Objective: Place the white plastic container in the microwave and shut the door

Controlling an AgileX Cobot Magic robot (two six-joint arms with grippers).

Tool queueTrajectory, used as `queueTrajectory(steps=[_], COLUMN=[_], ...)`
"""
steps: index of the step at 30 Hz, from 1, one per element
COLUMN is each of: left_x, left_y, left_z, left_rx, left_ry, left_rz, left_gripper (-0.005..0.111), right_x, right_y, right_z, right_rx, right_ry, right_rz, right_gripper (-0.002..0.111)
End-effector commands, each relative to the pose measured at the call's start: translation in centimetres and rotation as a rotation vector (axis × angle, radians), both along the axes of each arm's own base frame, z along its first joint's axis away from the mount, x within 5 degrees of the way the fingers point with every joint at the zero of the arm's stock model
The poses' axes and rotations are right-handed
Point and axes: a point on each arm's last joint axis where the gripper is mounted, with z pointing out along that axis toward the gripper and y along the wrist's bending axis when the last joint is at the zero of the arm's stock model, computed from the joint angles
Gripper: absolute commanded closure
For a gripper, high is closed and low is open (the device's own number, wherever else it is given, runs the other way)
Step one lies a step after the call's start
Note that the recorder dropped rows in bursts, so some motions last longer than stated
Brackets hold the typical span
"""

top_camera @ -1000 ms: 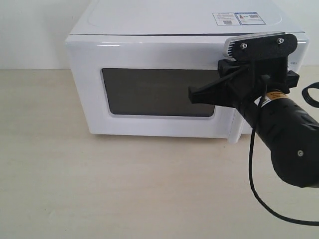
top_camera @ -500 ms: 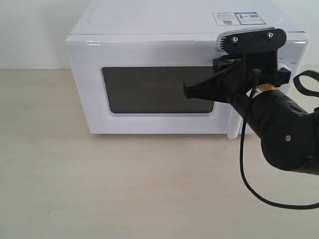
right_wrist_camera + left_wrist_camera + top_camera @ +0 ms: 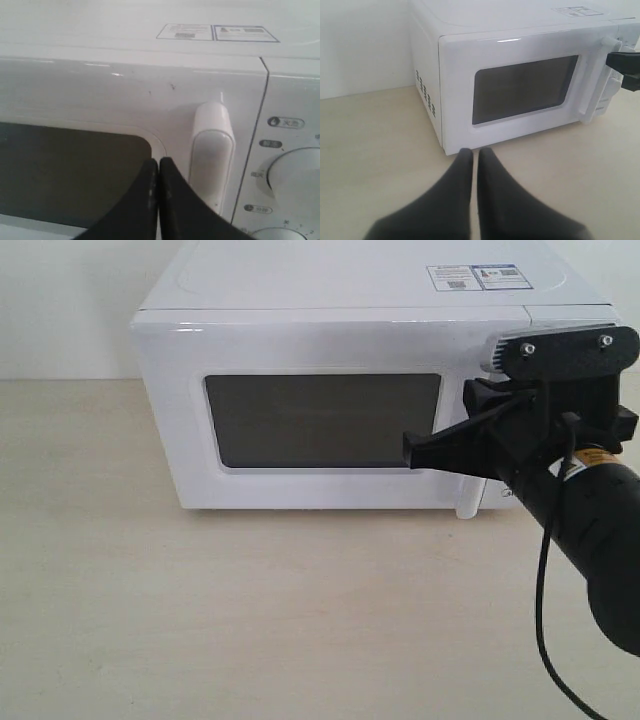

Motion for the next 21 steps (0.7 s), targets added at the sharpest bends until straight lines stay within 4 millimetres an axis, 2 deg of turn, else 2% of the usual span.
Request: queueTrajectory(steps=[1,21], left_x=[-0.04,-0.04], left_y=[0.03,0.03], left_z=[-0.09,-0.09], left_rx=[0.004,0.004], left_ry=[-0.002,-0.002], left_rz=[0.000,0.000], left_gripper=[0.102,0.102], right_x=[-0.38,-0.38], right_y=[-0.24,-0.24], right_z=[-0.12,-0.12], right_rx=[-0.007,-0.007], right_ry=[0.000,-0.001], right_rz=[0.004,0.004], right_gripper=[0.109,0.109])
